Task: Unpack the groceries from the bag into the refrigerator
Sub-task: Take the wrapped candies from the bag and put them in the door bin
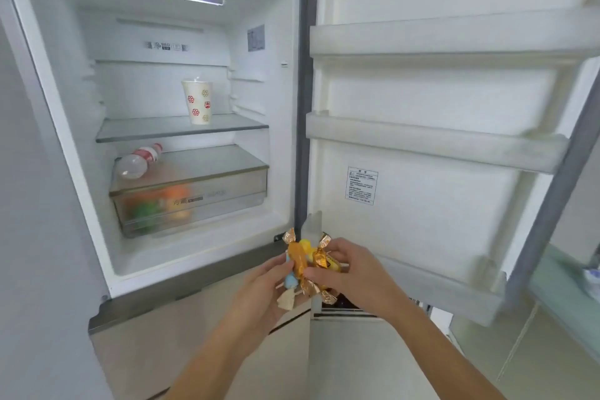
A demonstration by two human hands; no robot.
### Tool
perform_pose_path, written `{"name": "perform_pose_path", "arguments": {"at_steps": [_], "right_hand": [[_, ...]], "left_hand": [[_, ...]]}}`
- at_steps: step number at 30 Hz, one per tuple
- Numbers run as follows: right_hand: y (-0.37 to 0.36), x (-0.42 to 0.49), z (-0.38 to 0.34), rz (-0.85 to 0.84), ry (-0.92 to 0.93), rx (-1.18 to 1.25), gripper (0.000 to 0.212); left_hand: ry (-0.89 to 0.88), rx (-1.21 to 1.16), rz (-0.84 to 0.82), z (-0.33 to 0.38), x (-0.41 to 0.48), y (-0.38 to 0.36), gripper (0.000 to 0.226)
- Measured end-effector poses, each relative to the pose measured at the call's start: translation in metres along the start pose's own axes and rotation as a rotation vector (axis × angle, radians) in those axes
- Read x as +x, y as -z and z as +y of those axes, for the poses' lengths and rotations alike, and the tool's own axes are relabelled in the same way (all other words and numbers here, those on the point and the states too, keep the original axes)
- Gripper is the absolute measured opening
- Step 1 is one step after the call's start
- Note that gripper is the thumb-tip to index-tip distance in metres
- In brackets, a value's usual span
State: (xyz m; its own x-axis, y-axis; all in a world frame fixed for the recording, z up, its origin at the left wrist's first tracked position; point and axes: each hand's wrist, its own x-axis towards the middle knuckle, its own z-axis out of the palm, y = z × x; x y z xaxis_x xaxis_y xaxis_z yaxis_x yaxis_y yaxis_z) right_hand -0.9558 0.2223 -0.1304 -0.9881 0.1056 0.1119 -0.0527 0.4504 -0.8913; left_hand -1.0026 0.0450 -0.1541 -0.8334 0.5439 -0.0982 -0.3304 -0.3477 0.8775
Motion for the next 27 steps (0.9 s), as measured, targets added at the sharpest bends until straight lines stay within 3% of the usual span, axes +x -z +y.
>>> {"name": "perform_pose_path", "arguments": {"at_steps": [6,11,14,21,27], "right_hand": [[0.055,0.029,-0.014,0.035,0.112,0.011,0.035],[0.089,0.05,-0.012,0.02,0.16,0.018,0.037],[0.107,0.067,0.005,0.039,0.113,-0.102,0.042],[0.118,0.12,0.047,0.021,0.026,-0.281,0.032],[0.092,0.177,0.07,-0.141,-0.092,-0.552,0.026]], "left_hand": [[-0.119,0.061,-0.016,0.024,0.038,-0.052,0.033],[-0.232,0.212,0.078,0.045,0.061,-0.071,0.026],[-0.229,0.33,0.169,0.049,0.078,-0.066,0.031],[-0.265,0.797,0.341,0.05,0.144,-0.047,0.034],[-0.293,1.095,0.241,0.036,0.207,-0.032,0.034]]}}
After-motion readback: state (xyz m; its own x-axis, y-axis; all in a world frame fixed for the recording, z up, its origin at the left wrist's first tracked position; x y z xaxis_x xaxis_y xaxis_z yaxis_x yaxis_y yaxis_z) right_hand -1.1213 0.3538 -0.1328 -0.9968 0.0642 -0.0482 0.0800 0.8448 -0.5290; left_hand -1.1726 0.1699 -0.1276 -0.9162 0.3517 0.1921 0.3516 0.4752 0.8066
